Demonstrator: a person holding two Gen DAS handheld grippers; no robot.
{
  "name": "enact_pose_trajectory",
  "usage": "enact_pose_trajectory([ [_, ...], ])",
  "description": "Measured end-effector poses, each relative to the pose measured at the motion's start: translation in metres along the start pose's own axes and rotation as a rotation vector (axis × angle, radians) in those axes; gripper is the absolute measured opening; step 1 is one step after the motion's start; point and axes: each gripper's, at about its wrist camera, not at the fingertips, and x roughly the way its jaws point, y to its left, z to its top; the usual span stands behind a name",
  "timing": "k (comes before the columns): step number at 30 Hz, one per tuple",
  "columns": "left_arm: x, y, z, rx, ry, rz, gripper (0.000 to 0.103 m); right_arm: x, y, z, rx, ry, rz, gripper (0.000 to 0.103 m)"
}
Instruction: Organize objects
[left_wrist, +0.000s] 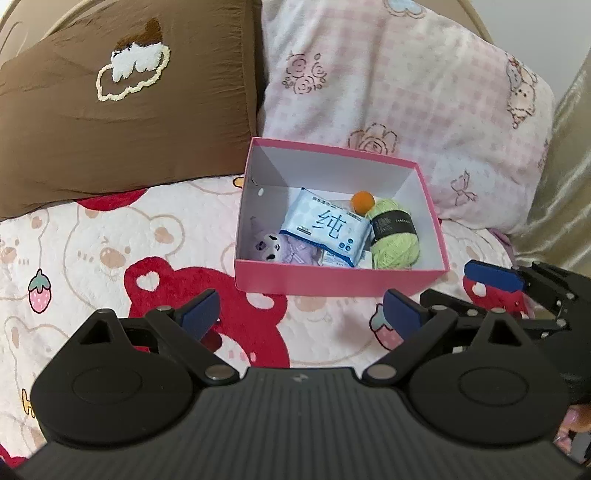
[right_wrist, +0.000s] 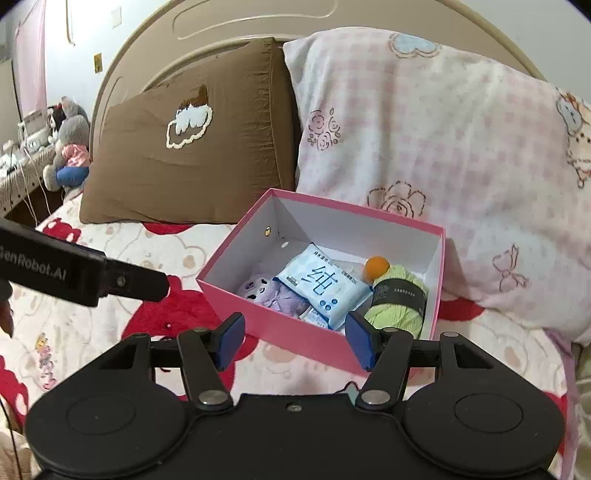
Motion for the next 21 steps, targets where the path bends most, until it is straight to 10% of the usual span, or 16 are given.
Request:
enact_pose_trajectory([
  [11,-0.008,-0.009,-0.022,-0.004,0.017,-0.041,0.1,-0.021,-0.005,-0.017,0.041,0.027,-0.004,0.068],
  [16,-0.015,-0.021,-0.033,0.066,-0.017,-0.017,0.102,-0.022,-0.013,-0.02,0.08,0.057,-0.018,0.095],
  [21,-0.014,-0.026,-0.037,0.07,0.007,0.004,0.103,-0.017,-0.023,-0.025,0.144,0.088,-0.041,0.098],
])
